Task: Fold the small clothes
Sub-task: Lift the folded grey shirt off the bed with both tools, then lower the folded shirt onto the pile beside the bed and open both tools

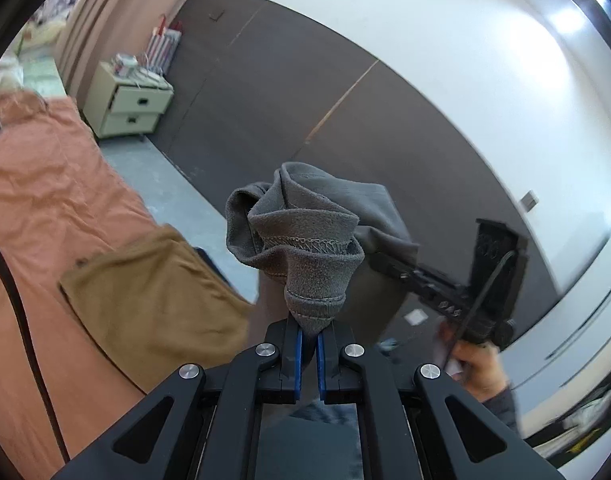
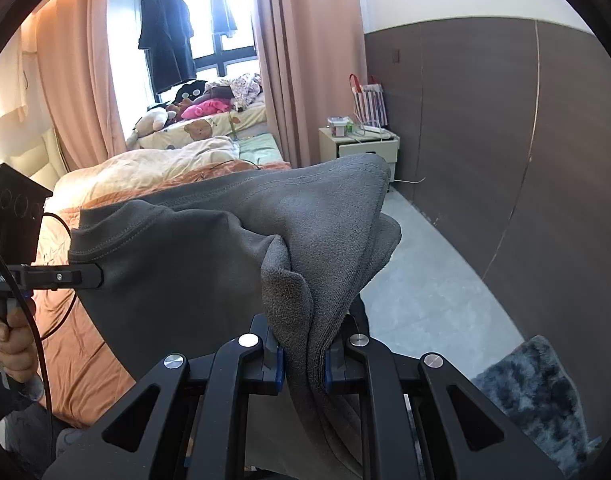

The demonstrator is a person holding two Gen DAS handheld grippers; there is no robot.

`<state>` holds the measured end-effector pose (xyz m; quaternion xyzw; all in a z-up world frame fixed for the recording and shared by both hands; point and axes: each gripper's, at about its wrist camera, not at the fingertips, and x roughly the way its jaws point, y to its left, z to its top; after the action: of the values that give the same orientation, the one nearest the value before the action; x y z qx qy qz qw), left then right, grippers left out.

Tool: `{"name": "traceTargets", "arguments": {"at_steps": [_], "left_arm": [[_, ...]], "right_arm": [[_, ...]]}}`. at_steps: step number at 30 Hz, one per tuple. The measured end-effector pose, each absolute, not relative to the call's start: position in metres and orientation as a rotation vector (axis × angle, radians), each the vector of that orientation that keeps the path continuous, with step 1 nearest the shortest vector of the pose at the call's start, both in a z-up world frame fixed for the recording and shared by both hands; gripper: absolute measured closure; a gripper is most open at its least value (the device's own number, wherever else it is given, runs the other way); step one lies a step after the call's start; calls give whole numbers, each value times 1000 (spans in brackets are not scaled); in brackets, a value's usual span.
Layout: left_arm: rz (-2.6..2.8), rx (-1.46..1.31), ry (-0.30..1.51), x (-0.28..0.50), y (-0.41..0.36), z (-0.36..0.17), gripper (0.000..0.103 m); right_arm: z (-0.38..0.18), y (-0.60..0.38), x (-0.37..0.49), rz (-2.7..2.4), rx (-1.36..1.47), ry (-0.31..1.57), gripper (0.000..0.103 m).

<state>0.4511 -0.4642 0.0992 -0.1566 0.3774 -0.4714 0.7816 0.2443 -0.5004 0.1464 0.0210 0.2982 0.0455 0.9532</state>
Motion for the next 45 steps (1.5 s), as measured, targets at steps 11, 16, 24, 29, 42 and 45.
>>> {"name": "traceTargets", "arguments": {"at_steps": [11, 16, 24, 29, 42, 45], "left_arm": [[-880, -353, 890, 525, -432, 39, 98], [-847, -364, 928, 554, -424, 7, 98], [-764, -387, 985, 589, -405, -45, 98], [-557, -302, 1121, 613, -391, -92, 90], [-614, -256, 1021, 613, -393, -68, 90], [-630, -201, 1013, 612, -411, -69, 89]], "right_arm": [[114, -492, 303, 63, 87, 639, 93], [100, -487, 338, 70, 68, 694, 93], [75, -487, 385, 66, 70, 768, 93], [40, -498, 421, -134, 72, 909, 85], [58, -496, 390, -227, 89, 879, 86], [71, -492, 387, -371, 51, 767, 86]]}}
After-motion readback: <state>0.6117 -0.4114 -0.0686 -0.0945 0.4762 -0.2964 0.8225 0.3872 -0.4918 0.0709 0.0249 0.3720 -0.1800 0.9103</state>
